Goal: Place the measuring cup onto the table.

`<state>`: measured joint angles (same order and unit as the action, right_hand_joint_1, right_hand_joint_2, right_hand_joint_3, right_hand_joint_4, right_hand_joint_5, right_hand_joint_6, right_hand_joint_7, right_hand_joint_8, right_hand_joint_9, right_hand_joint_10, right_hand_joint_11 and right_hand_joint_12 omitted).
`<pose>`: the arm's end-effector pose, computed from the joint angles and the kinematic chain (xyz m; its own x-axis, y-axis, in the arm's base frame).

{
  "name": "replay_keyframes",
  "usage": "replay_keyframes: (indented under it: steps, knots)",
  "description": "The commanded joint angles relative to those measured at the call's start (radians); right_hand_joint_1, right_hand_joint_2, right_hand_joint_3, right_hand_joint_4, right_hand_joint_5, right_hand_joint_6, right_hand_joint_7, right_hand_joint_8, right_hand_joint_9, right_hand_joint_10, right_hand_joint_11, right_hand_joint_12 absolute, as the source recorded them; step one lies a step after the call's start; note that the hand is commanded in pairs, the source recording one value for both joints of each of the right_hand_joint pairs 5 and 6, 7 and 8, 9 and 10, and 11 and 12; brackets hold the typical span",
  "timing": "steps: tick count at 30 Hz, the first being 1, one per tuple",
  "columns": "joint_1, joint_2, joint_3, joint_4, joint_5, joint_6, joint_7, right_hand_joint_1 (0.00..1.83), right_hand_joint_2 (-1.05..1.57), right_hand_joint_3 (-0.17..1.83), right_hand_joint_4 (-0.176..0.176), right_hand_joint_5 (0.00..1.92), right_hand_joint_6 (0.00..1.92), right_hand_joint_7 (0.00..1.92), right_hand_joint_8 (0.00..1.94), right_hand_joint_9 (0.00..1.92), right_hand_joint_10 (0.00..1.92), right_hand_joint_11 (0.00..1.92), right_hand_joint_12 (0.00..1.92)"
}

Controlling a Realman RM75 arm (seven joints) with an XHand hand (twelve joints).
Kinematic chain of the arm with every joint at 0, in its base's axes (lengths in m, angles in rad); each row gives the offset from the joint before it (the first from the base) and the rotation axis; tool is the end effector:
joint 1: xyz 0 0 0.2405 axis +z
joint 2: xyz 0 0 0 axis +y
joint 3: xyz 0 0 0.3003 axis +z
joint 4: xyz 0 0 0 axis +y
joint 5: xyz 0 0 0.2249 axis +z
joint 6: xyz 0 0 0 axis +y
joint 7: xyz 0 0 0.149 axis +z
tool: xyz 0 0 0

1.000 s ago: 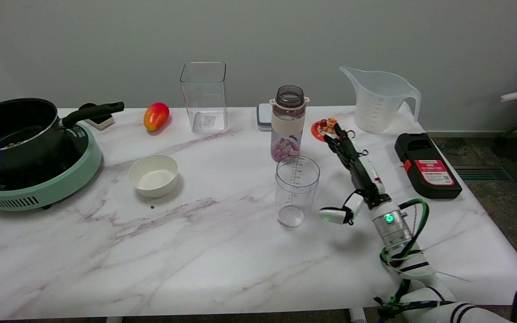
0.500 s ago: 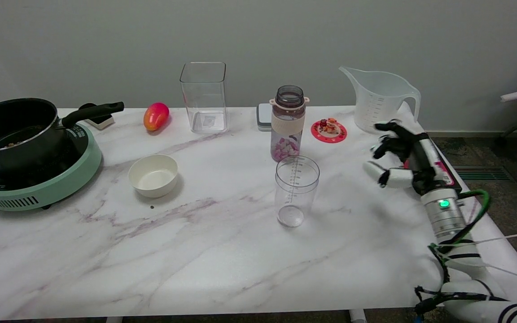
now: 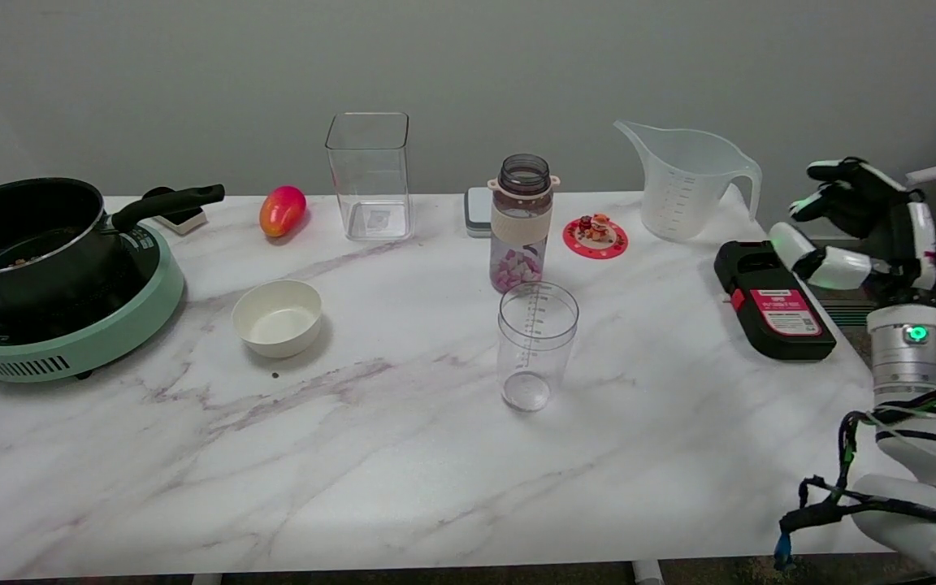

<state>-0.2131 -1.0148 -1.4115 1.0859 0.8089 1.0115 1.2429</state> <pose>-0.2926 -0.2346 0.5514 0.1753 0.5992 0.7812 -0.8688 -0.2791 0.4090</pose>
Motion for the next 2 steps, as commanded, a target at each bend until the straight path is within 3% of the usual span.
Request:
replay_keyframes:
  steps: [1,2]
  knots:
    - [0.011,0.037,0.112,0.085,0.132,-0.031,-0.038,1.27,0.19,0.98,0.000,0.79,0.79,1.11,1.11,1.01,1.01,0.85,0.85]
    - [0.012,0.038,0.112,0.084,0.133,-0.030,-0.040,1.28,0.19,0.98,0.000,0.79,0.79,1.11,1.11,1.02,1.02,0.86,0.86]
